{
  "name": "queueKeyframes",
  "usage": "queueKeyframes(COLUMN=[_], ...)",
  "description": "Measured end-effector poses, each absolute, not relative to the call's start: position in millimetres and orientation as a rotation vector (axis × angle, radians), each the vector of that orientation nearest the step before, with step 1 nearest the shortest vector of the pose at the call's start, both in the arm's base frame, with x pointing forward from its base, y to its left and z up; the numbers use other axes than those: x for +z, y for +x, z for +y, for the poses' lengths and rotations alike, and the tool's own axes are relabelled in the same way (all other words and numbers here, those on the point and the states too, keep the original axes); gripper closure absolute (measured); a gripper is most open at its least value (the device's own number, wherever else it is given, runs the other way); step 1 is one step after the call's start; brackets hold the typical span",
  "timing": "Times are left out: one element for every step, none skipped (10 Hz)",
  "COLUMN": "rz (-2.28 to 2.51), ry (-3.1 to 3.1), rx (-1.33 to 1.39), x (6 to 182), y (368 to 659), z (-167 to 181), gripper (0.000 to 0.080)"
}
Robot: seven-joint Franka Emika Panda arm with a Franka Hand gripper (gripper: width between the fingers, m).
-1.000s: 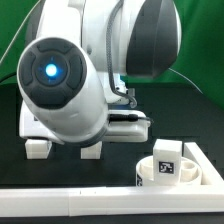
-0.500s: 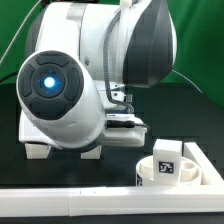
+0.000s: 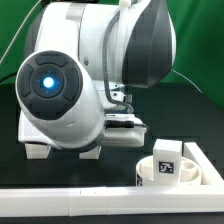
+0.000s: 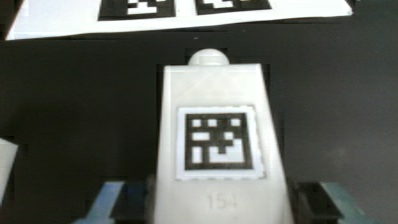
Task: Assemble stool
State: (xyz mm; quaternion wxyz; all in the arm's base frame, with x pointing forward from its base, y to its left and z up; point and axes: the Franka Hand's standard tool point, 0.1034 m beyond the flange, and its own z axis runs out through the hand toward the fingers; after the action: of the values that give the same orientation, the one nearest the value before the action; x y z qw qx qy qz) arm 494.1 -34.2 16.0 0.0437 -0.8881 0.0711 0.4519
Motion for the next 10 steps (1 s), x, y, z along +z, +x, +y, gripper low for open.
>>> queueKeyframes(rz=[0.218,0.218,0.226,0.231,0.302,0.367,0.359,0.361,0.360,0.367], ry=[-2.715,-2.715,-2.720,-2.747,-2.777,-2.797,-2.774,-2.807,-2.857,-2.907], rx=[1.382,1.382,1.380,1.335,1.303,1.295,1.347,1.292,1.176,1.050], x=[16.0,16.0,19.1,40.3,62.9,75.5,73.3,62.8,64.8,66.8], y=[494,494,496,508,511,508,500,510,519,523], z=[-34,-34,-33,-25,-12,4,8,5,7,11], gripper=[0.0465,0.0465,0.0465,0.0465,0.0465,0.0465,0.0465,0.0465,0.0464,0.0464])
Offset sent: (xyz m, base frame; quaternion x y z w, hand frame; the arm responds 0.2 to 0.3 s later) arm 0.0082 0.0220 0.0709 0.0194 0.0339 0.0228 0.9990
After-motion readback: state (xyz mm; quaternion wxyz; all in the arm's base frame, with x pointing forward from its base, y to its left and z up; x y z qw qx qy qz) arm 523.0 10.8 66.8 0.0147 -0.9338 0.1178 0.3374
